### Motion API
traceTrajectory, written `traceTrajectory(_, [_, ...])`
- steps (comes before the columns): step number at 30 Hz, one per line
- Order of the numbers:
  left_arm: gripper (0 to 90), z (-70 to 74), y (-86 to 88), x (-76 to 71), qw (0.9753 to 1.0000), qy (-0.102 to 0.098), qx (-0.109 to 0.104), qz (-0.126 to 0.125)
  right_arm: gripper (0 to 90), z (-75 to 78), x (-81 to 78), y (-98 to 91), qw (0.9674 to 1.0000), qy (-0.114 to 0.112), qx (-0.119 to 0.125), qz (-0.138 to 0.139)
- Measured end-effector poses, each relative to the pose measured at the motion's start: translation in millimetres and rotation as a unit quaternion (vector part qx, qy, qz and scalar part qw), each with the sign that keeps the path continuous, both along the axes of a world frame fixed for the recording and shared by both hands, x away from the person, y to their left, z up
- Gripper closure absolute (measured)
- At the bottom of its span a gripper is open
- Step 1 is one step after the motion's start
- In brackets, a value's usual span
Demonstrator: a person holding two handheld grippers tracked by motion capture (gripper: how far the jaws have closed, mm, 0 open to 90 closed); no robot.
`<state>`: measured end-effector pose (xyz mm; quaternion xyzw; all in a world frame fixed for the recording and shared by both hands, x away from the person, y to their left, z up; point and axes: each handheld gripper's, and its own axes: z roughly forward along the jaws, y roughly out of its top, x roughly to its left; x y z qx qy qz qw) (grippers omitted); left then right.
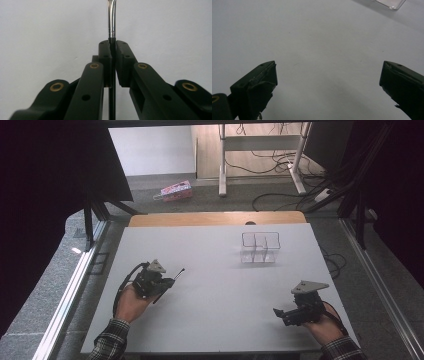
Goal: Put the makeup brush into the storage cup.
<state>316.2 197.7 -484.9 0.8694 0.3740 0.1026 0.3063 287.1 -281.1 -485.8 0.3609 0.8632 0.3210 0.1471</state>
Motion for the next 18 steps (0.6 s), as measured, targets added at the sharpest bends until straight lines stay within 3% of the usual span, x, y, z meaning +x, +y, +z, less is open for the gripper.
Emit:
traceTrajectory(9, [84.0,-0.5,3.7,-10.5,0.9997,-0.006,-0.024,-0.001,0.0,0.5,0.4,-0.8,1.0,0.001,0.003,0.0])
traceTrajectory(18, [84.0,5.5,3.4,-32.8,0.9988,-0.029,-0.04,-0.004,0.0,1.6,0.3,-0.9,0.9999,-0.007,0.006,-0.004])
